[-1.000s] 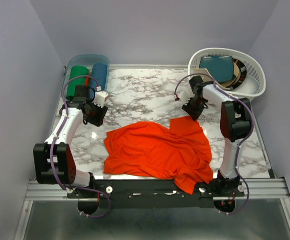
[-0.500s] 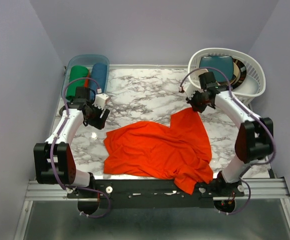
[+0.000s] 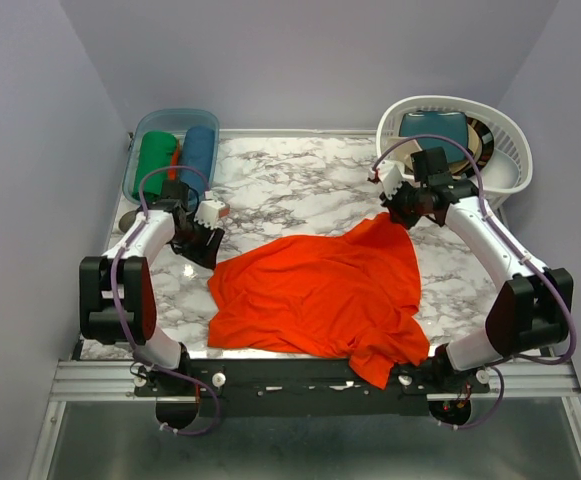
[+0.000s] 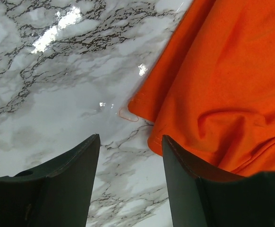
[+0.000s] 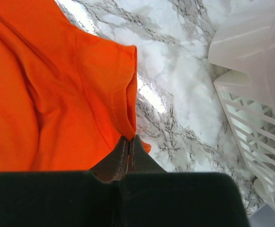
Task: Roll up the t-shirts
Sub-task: Flatten out the T-shirt at the center of the board.
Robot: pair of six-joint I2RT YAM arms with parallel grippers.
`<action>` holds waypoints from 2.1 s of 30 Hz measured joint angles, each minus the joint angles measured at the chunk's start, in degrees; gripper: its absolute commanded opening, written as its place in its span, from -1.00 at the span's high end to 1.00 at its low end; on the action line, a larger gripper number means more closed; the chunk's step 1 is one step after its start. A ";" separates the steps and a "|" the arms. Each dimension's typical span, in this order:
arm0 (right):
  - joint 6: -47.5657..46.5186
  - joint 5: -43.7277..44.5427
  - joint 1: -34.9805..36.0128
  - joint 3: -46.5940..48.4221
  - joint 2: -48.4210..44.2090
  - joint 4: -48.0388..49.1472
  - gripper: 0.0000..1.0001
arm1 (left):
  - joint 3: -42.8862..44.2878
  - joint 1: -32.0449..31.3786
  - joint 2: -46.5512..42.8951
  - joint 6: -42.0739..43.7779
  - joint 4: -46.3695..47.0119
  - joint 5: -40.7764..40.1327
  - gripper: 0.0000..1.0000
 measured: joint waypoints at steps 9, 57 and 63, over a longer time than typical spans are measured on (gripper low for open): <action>0.85 0.00 0.00 1.05 1.81 0.02 0.99 | -0.02 -0.28 2.89 0.17 1.64 0.46 -0.10; 4.44 20.81 -2.78 20.76 -17.40 6.62 0.99 | 28.20 -1.70 -29.44 0.74 3.56 -1.53 1.00; 2.19 20.94 -2.75 20.87 -25.44 8.37 0.99 | 31.12 -1.70 -36.46 -0.28 3.45 -5.09 1.00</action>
